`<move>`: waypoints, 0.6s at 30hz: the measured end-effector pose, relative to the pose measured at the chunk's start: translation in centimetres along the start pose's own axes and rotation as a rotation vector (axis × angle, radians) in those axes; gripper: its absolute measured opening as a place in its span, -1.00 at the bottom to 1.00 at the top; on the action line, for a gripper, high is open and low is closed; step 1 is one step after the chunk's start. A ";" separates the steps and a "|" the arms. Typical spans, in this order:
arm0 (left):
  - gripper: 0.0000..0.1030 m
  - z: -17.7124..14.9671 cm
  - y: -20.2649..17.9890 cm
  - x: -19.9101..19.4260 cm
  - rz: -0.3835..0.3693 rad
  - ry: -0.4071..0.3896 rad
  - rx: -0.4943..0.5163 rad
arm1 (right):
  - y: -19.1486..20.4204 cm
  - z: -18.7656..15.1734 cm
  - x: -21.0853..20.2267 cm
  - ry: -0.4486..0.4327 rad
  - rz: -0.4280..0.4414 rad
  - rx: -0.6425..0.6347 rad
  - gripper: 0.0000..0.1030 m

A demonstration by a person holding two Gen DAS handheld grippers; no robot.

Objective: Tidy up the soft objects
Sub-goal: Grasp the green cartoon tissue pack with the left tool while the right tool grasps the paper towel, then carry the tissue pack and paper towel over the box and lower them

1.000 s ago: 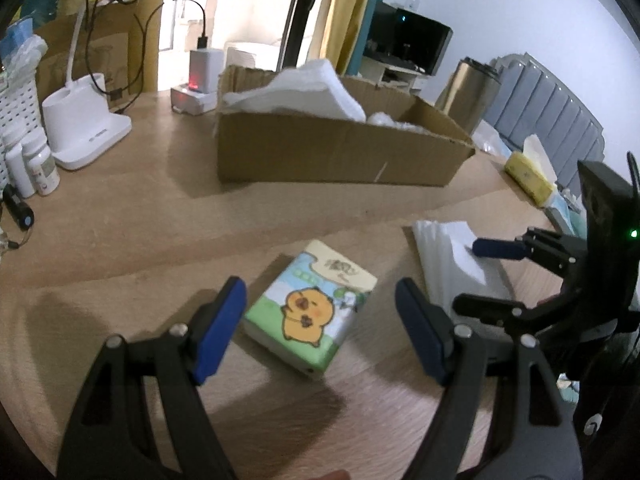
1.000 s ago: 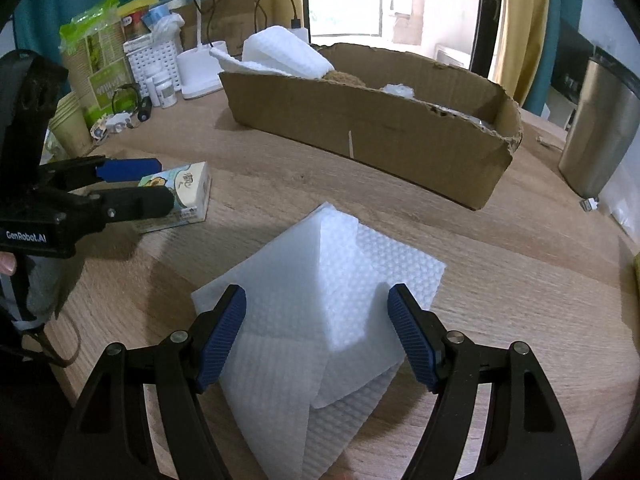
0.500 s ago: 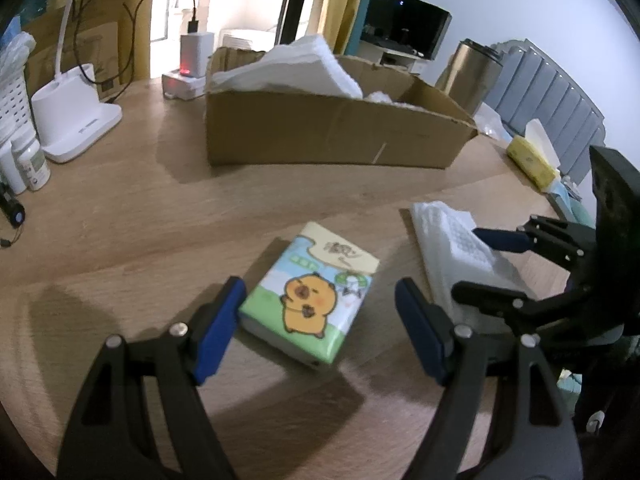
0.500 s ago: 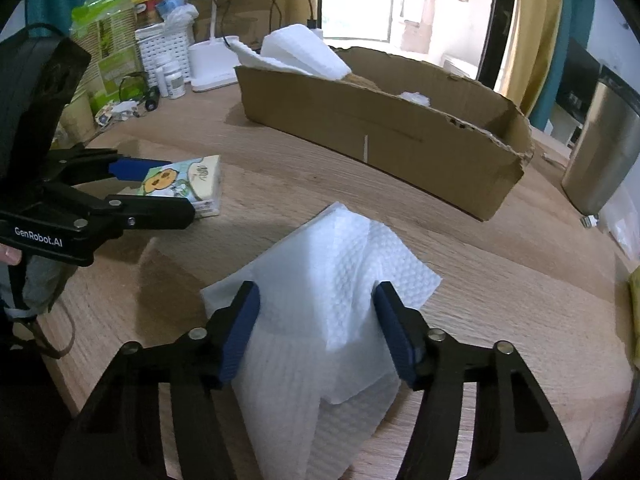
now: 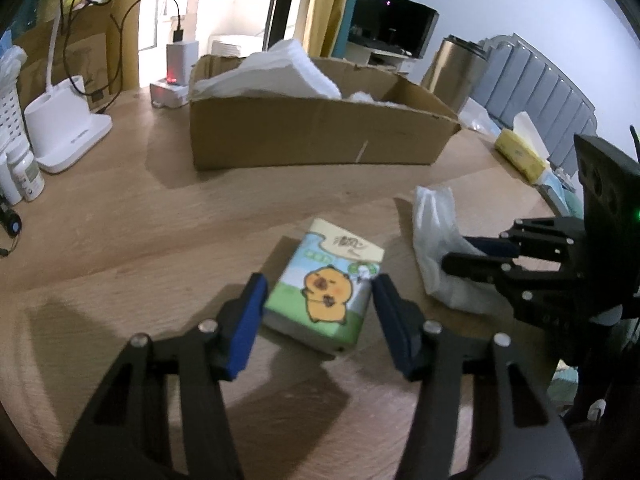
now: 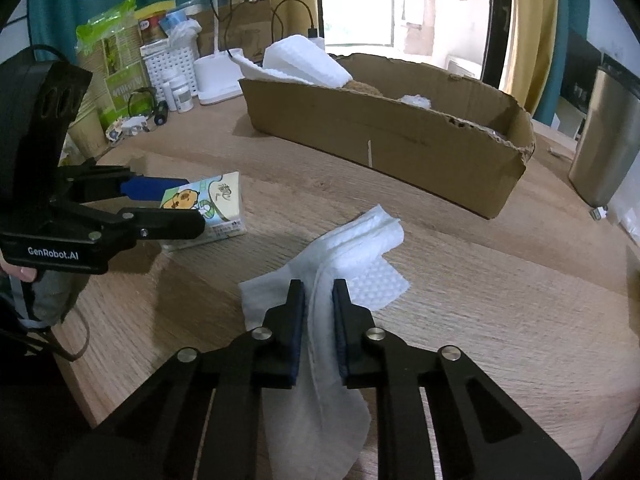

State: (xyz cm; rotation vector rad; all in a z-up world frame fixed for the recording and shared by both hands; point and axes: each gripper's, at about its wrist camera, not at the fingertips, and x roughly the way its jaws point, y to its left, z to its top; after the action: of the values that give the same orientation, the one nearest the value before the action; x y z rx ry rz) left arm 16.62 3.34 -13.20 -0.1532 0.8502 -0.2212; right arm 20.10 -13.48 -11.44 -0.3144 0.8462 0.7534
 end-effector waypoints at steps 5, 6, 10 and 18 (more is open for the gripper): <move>0.09 0.0 -0.4 0.0 0.012 -0.001 0.017 | 0.0 0.0 0.0 -0.003 0.008 0.010 -0.71; 0.09 0.0 -0.5 0.1 0.011 0.001 0.023 | 0.0 0.1 0.0 -0.003 0.008 0.011 -0.71; 0.08 0.0 -1.1 0.0 0.004 0.001 0.053 | 0.0 0.1 -0.1 -0.009 0.009 0.014 -0.71; 0.06 0.3 -1.5 -0.4 -0.004 -0.019 0.061 | -0.5 0.0 -0.8 -0.046 0.032 0.036 -0.74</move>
State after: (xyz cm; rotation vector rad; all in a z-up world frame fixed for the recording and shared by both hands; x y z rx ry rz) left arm 16.40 2.01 -12.35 -0.0998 0.8238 -0.2488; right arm 20.13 -14.15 -10.86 -0.2507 0.8219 0.7714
